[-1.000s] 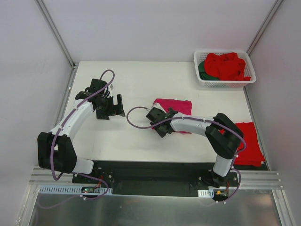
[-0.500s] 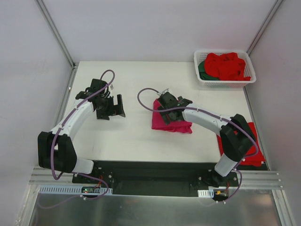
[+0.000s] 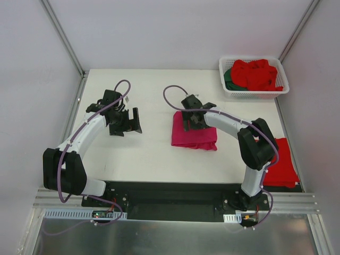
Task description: Fold and stack the t-shirts
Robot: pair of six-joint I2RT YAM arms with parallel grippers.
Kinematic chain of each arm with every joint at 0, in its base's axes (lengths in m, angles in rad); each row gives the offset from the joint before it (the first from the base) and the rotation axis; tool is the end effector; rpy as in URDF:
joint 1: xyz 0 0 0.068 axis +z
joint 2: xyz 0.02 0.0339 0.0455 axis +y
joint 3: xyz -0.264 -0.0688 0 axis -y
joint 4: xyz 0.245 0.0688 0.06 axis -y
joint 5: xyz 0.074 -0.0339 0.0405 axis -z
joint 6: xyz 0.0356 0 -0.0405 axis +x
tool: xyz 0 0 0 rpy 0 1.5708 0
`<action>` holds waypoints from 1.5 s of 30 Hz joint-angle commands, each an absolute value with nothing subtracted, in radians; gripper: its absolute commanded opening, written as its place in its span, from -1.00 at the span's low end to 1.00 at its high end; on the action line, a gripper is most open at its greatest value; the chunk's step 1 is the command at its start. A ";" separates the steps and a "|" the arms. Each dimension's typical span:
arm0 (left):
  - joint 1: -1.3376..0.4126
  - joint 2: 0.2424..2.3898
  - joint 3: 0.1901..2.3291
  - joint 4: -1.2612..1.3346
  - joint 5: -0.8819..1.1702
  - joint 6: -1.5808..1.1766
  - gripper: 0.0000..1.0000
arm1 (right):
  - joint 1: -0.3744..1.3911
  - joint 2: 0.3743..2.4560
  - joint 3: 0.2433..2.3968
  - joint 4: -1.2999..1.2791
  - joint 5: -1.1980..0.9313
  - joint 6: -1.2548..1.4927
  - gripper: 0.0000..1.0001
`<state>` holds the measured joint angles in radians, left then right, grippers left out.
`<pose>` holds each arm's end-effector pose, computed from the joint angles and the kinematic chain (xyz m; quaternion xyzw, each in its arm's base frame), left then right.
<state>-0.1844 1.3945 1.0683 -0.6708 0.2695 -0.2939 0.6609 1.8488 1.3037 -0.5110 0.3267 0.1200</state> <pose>0.2773 -0.0614 0.2608 -0.0141 0.9511 -0.1916 0.2419 0.3118 0.2280 0.1979 -0.2150 0.9306 -0.0499 0.2921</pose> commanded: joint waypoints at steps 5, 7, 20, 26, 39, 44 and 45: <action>-0.196 1.402 1.072 -0.673 0.273 -0.270 0.99 | 0.640 1.920 1.378 -0.523 0.256 0.316 0.63; -0.196 1.402 1.072 -0.673 0.273 -0.268 0.99 | 0.632 1.939 1.350 -0.509 0.212 0.379 0.63; -0.196 1.404 1.074 -0.675 0.270 -0.259 0.99 | 0.612 2.051 1.414 -0.507 0.152 0.215 0.71; -0.196 1.401 1.074 -0.676 0.270 -0.255 0.99 | 0.597 2.127 1.639 -0.743 0.138 0.008 0.92; -0.196 1.396 1.091 -0.681 0.296 -0.250 0.99 | 0.617 2.167 1.654 -1.046 0.090 -0.439 0.93; -0.198 1.394 1.092 -0.683 0.304 -0.248 0.99 | 0.646 2.155 1.644 -1.013 0.160 -0.599 0.93; -0.199 1.393 1.094 -0.684 0.304 -0.247 0.99 | 0.649 2.132 1.637 -0.965 0.156 -0.629 0.93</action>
<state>-0.1848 1.4033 1.0687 -0.6704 0.2821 -0.2703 0.6296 2.1498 1.6592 -0.9699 0.1062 -0.4484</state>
